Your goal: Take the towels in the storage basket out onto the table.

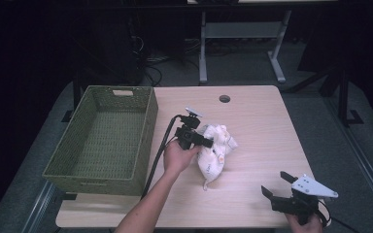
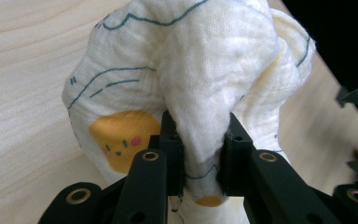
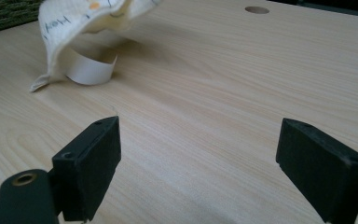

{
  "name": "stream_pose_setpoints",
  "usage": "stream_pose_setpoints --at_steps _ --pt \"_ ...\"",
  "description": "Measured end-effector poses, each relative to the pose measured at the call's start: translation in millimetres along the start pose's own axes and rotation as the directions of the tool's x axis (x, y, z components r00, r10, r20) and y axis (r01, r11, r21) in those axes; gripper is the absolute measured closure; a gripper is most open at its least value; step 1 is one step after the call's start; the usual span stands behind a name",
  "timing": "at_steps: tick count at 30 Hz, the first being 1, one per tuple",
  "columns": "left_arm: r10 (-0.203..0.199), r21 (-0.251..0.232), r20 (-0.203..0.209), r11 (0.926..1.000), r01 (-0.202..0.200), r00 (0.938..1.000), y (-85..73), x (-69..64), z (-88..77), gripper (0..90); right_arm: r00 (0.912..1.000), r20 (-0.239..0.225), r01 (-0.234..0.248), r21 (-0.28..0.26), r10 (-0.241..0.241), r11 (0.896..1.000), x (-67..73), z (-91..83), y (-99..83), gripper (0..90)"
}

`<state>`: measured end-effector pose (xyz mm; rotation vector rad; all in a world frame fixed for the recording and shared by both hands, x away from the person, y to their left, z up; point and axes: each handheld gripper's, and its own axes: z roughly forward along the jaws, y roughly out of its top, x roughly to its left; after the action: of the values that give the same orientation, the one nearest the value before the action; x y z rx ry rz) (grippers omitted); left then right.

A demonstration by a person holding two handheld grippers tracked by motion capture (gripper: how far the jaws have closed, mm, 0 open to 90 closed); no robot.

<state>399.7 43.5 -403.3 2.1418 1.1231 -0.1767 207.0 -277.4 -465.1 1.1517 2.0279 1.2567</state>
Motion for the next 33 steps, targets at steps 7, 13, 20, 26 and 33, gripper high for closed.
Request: stream_pose_setpoints --at_steps 7,13,20,26,33 --pt "0.041 0.004 -0.081 0.9992 -0.040 0.9959 -4.1 -4.1 16.7 73.6 1.0000 -0.003 0.002 -0.004 -0.002 1.000 1.2 -0.3 0.7 13.5" --pt "0.079 0.025 -0.121 0.9968 -0.076 0.9895 -7.7 -6.9 29.5 72.6 1.0000 -0.003 0.000 -0.005 0.000 1.000 1.0 -0.4 0.7 13.4" --pt "0.128 0.054 -0.158 0.9912 -0.120 0.9791 -10.2 -10.3 40.4 69.4 1.0000 -0.003 -0.002 -0.010 0.002 1.000 0.3 -0.4 1.0 13.5" --pt "0.144 0.066 -0.182 0.9888 -0.134 0.9726 -10.6 -10.5 44.3 67.9 1.0000 -0.004 -0.001 -0.011 0.001 1.000 0.3 -0.2 0.9 13.4" --pt "0.144 0.066 -0.202 0.9888 -0.134 0.9686 -12.0 -11.5 48.5 60.4 1.0000 -0.005 -0.007 -0.034 0.007 0.999 -0.8 -2.4 2.9 13.5"
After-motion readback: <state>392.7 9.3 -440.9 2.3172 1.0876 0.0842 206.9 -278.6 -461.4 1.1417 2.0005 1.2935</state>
